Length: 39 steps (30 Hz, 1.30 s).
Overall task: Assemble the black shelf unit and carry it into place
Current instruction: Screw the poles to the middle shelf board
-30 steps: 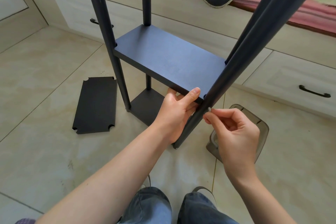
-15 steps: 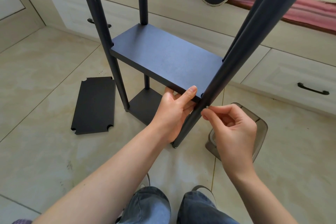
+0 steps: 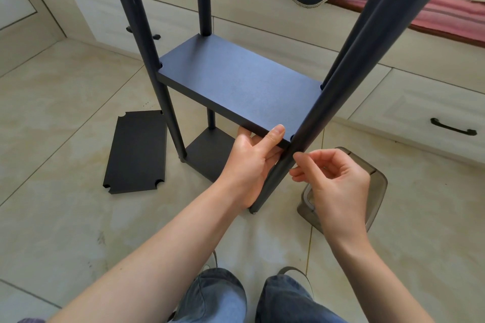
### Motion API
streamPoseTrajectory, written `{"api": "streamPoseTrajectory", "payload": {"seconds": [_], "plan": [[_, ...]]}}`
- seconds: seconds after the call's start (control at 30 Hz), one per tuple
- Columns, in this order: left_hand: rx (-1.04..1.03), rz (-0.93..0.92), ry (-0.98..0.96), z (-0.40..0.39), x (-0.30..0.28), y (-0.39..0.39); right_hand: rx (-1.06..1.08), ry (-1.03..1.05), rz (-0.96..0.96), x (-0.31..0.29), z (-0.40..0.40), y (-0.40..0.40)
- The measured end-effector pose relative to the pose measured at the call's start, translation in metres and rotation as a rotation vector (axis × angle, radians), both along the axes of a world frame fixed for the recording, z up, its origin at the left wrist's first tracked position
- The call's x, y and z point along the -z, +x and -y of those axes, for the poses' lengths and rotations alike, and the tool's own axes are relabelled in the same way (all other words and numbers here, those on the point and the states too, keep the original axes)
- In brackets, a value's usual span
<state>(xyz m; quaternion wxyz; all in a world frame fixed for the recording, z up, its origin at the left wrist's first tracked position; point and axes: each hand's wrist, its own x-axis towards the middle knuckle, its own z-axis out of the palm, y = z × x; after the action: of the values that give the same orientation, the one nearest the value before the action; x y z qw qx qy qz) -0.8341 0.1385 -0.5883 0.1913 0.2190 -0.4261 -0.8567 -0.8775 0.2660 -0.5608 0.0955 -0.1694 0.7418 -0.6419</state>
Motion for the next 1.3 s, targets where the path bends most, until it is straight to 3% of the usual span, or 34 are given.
{"api": "streamPoseTrajectory", "payload": {"seconds": [0.27,0.53,0.6,0.73,0.8,0.97,1.17,1.3], "plan": [[0.009,-0.008,0.007,0.001,-0.001,0.001,-0.021,-0.029,0.007,0.005,-0.006,-0.003],[0.024,0.0,-0.012,0.002,-0.003,0.002,-0.064,-0.119,0.319,0.006,-0.006,-0.008],[0.025,0.003,-0.012,0.002,-0.003,0.002,-0.066,-0.067,0.21,0.006,-0.007,-0.01],[0.024,0.012,0.001,0.003,-0.004,0.001,-0.073,0.109,-0.228,0.005,-0.008,-0.01],[0.022,0.016,0.0,0.003,-0.004,0.001,-0.059,0.135,-0.313,0.006,-0.007,-0.008],[0.029,0.016,-0.008,0.003,-0.005,0.002,-0.033,0.017,0.047,0.006,-0.006,-0.011],[0.024,0.05,-0.037,0.003,-0.005,0.002,-0.03,0.125,-0.041,0.006,-0.006,-0.014],[0.044,0.059,-0.06,0.004,-0.005,0.003,-0.196,0.019,0.396,0.008,-0.006,-0.037]]}}
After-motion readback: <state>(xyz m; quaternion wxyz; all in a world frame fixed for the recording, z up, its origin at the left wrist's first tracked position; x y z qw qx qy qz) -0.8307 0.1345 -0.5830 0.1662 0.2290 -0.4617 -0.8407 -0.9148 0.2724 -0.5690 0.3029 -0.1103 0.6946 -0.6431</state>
